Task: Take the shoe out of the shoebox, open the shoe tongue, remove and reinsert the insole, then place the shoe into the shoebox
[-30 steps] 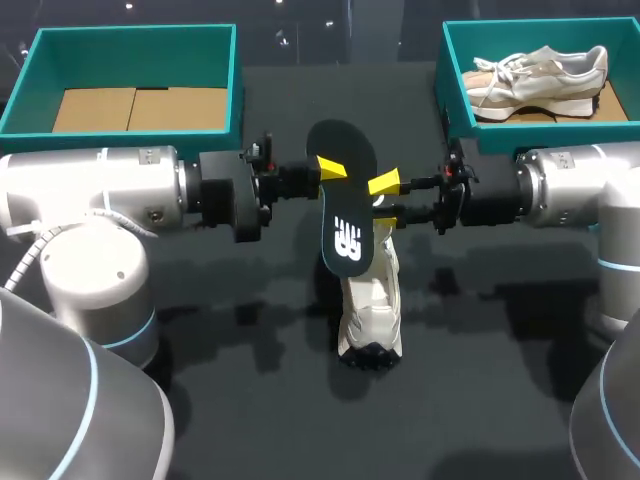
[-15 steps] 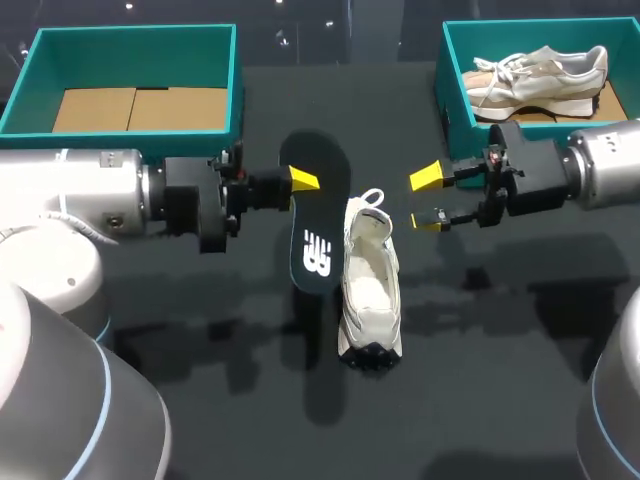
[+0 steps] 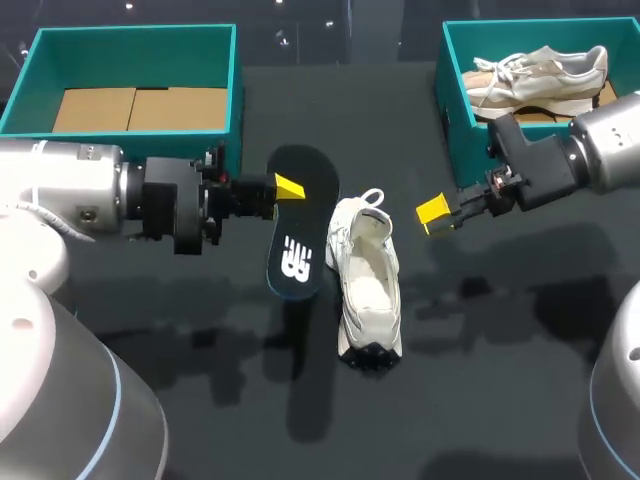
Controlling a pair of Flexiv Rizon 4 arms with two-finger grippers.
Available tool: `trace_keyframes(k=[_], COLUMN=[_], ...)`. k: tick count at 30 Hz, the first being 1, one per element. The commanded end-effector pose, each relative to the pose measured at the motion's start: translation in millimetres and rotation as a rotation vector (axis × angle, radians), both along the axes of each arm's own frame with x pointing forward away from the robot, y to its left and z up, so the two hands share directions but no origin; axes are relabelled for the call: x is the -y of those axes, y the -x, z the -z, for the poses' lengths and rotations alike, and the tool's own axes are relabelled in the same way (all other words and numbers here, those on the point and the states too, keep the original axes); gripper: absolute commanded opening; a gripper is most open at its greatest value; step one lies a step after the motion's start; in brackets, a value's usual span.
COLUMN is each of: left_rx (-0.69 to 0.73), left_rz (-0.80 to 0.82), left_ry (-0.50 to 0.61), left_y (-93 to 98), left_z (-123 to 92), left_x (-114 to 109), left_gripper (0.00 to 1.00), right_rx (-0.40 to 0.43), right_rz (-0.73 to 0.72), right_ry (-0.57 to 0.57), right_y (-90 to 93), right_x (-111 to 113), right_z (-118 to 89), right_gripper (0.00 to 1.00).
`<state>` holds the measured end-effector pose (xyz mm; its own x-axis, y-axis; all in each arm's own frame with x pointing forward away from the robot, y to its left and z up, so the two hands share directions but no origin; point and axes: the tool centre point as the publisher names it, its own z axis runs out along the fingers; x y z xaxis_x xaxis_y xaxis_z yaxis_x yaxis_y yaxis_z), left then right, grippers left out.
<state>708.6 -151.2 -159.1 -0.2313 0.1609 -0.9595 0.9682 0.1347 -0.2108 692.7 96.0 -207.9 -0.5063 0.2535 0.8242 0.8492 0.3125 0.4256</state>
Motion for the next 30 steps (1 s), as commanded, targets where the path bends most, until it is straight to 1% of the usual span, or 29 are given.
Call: trace_keyframes(k=[1, 6, 7, 8, 9, 12, 14, 17, 18, 19, 30], left_rx=[0.000, 0.000, 0.000, -0.002, -0.011, -0.055, -0.084, -0.157, -0.163, -0.163, -0.163], left_rz=[0.004, 0.004, 0.004, 0.001, 0.004, -0.010, -0.006, -0.010, -0.007, -0.007, -0.007], left_ry=[-0.002, -0.002, -0.002, -0.010, -0.012, -0.031, -0.037, -0.014, -0.004, -0.004, -0.004], left_y=[-0.8, -0.8, -0.8, 6.0, 12.0, 25.9, 34.9, 48.1, 52.6, 52.6, 52.6], left_z=[-1, -1, -1, -5, -9, -17, -20, -25, -26, -26, -26], left_x=[-1, -1, -1, 4, 7, 15, 19, 23, 23, 23, 23], left_gripper=[0.00, 0.00, 0.00, 0.00, 0.00, 0.00, 0.00, 0.00, 0.00, 0.00, 0.00], right_rx=[0.088, 0.088, 0.144, 0.221, 0.274, 0.369, 0.410, 0.476, 0.506, 0.524, 0.524], right_rz=[-0.104, -0.104, -0.142, -0.188, -0.225, -0.305, -0.345, -0.361, -0.368, -0.416, -0.416], right_ry=[0.079, 0.079, 0.127, 0.165, 0.206, 0.296, 0.345, 0.392, 0.431, 0.473, 0.473], right_y=[-5.2, -5.2, -5.6, -4.9, -2.8, 2.4, 5.7, 9.2, 11.0, 13.5, 13.5], right_x=[0, 0, 3, 6, 9, 18, 21, 29, 31, 31, 31], right_z=[-6, -6, -10, -13, -15, -14, -12, -3, 0, 4, 4], right_gripper=[1.00, 1.00, 1.00, 1.00, 1.00, 1.00, 1.00, 1.00, 1.00, 1.00, 1.00])
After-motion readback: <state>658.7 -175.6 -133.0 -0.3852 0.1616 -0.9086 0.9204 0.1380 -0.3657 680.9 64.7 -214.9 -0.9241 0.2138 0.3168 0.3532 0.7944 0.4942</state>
